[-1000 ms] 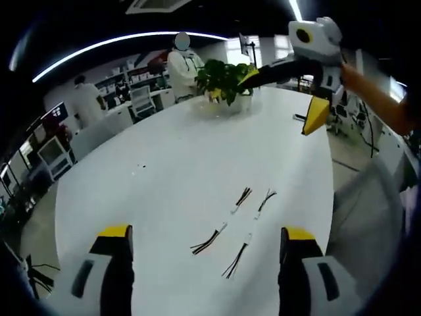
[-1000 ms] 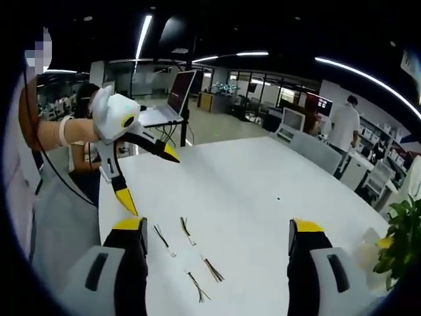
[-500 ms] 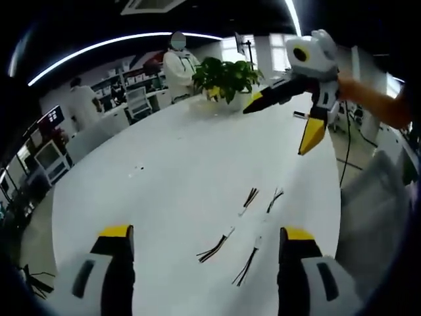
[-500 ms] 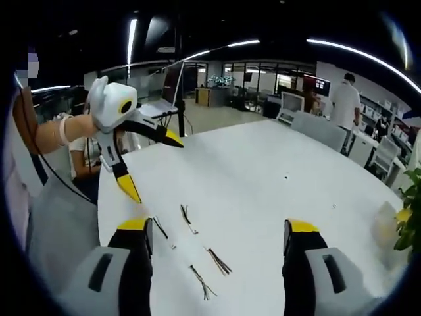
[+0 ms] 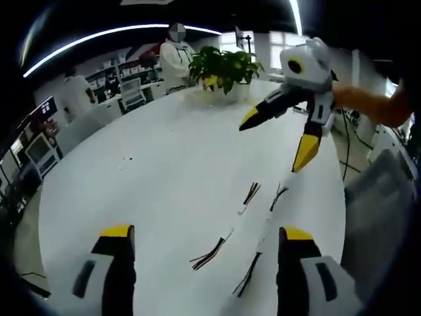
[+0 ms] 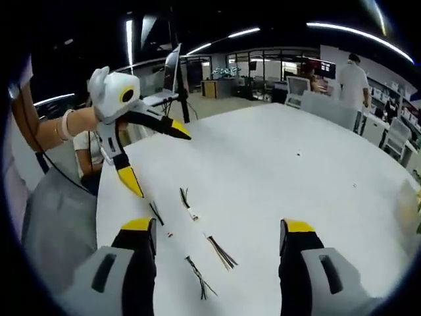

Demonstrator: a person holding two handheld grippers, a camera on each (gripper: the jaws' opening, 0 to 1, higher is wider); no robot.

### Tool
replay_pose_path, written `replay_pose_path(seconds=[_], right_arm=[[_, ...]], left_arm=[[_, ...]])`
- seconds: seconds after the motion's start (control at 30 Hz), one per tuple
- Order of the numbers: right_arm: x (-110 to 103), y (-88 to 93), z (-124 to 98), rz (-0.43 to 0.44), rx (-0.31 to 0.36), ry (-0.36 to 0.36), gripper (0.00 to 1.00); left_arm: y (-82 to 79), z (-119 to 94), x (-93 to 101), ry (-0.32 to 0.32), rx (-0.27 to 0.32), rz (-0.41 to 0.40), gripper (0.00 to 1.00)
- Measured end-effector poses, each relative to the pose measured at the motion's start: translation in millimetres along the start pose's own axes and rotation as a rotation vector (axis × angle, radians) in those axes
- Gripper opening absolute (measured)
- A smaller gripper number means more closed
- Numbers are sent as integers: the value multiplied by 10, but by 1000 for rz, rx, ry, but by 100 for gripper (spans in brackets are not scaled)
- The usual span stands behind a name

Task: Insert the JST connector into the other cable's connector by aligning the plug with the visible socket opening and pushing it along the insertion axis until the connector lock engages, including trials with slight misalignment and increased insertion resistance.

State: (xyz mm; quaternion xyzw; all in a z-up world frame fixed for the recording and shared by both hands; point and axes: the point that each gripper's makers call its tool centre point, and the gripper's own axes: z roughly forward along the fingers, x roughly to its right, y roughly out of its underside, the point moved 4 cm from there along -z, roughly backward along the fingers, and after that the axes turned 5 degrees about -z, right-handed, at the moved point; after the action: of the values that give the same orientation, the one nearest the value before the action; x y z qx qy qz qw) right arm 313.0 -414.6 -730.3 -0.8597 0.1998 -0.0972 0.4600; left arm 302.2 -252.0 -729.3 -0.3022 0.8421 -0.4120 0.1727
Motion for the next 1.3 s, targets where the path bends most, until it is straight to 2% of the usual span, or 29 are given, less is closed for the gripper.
replay_pose_path(seconds=[0.03,0.07,0.17,0.27,0.37,0.43,0.53,0.63,0.83,0.9,0.93,0.97,1.03,1.13,1.23,1.3], right_arm=[[-21,19,18,0,-1,-18,73],[-57,38,36,-1,-2,-46,72],[-114,66,94,-12,9,-83,70],[-86,91,168,-17,9,-105,67],[-69,118,244,-18,6,-110,65],[-90,131,271,-17,9,-118,63],[-82,166,313,-6,9,-124,60],[-82,206,345,3,1,-135,55],[-68,251,367,31,9,-157,45],[-66,266,383,26,9,-157,43],[-63,279,394,25,5,-155,43],[-67,297,408,20,1,-158,42],[-85,323,431,18,-8,-168,37],[-120,346,471,25,-10,-187,31],[-150,362,516,5,-13,-198,27],[-171,385,546,-23,-26,-211,22]], left_arm=[[-2,13,2,7,12,3,84],[11,52,25,31,36,-37,83],[48,120,63,84,51,-127,83],[81,162,64,79,49,-107,83],[162,228,58,81,21,-69,82],[179,271,55,116,46,-32,77],[177,302,71,133,68,-48,73],[217,337,75,149,51,-61,64],[264,394,61,161,73,-69,55],[270,406,131,224,93,-63,43],[284,413,155,243,87,-93,37],[306,423,163,251,79,-125,31],[325,448,163,253,81,-116,23],[365,476,155,239,74,-60,23],[400,493,144,246,69,-74,21],[410,507,121,238,83,-19,21]])
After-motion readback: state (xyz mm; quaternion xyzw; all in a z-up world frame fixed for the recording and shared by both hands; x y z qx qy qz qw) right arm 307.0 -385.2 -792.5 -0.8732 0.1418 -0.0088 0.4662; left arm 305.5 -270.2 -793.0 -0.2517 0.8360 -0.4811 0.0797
